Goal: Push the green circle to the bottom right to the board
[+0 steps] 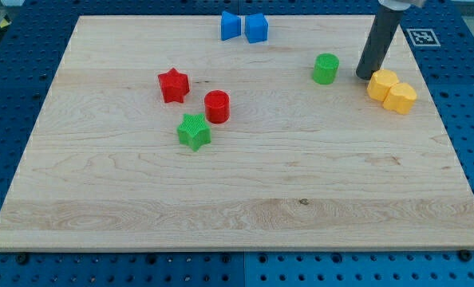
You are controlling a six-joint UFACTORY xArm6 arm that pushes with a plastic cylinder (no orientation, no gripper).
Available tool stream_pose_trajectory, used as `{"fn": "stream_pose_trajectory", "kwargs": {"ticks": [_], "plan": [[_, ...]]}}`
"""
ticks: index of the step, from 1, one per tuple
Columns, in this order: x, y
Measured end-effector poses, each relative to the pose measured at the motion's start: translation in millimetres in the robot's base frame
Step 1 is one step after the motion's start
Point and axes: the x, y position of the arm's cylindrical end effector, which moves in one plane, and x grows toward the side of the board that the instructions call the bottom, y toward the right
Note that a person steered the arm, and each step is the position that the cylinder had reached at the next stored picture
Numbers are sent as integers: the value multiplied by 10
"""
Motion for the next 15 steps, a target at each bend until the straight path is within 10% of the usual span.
{"fn": "stream_pose_trajectory", "kwargs": {"ticks": [9, 15], "plan": [[-636, -1136], [-181, -1057]]}}
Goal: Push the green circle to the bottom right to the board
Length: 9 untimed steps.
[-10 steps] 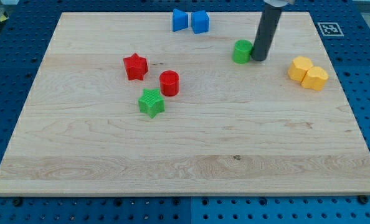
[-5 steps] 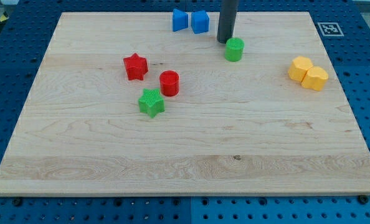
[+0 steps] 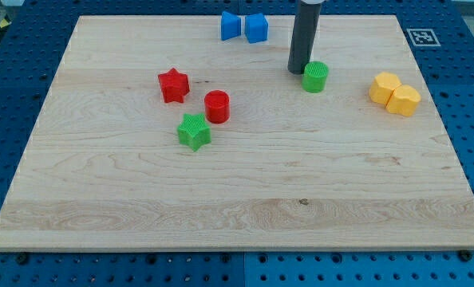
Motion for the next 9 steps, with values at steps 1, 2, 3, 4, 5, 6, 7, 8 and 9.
{"fn": "stream_pose_trajectory", "kwargs": {"ticks": [1, 2, 3, 4, 5, 6, 7, 8, 9], "plan": [[0, 87], [0, 103], [0, 181], [0, 333], [2, 340], [179, 393], [481, 493], [842, 676], [1156, 824]]}}
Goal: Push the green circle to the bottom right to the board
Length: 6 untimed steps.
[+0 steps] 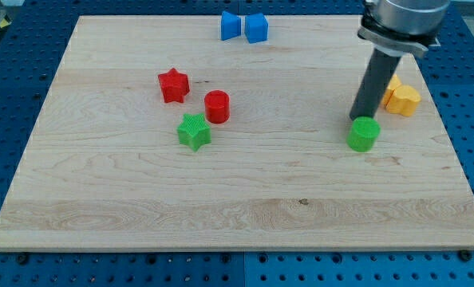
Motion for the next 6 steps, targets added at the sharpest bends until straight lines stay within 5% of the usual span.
{"fn": "stream_pose_trajectory", "kwargs": {"ticks": [2, 6], "plan": [[579, 96], [940, -686]]}}
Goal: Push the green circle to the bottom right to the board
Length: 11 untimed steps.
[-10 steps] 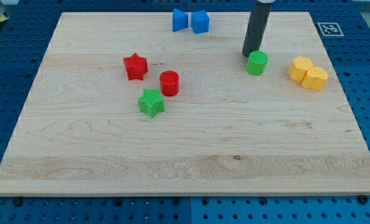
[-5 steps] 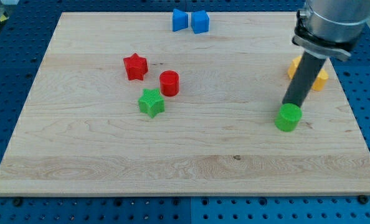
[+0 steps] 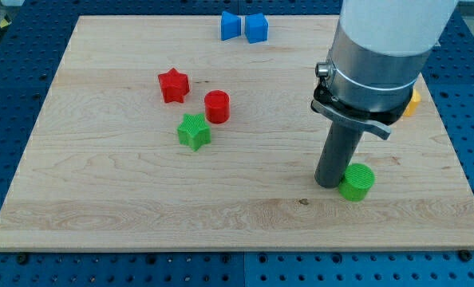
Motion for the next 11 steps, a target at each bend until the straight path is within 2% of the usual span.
{"fn": "stream_pose_trajectory", "kwargs": {"ticks": [4, 5, 6, 8, 11], "plan": [[373, 428], [367, 77], [147, -146], [92, -94], [93, 714]]}}
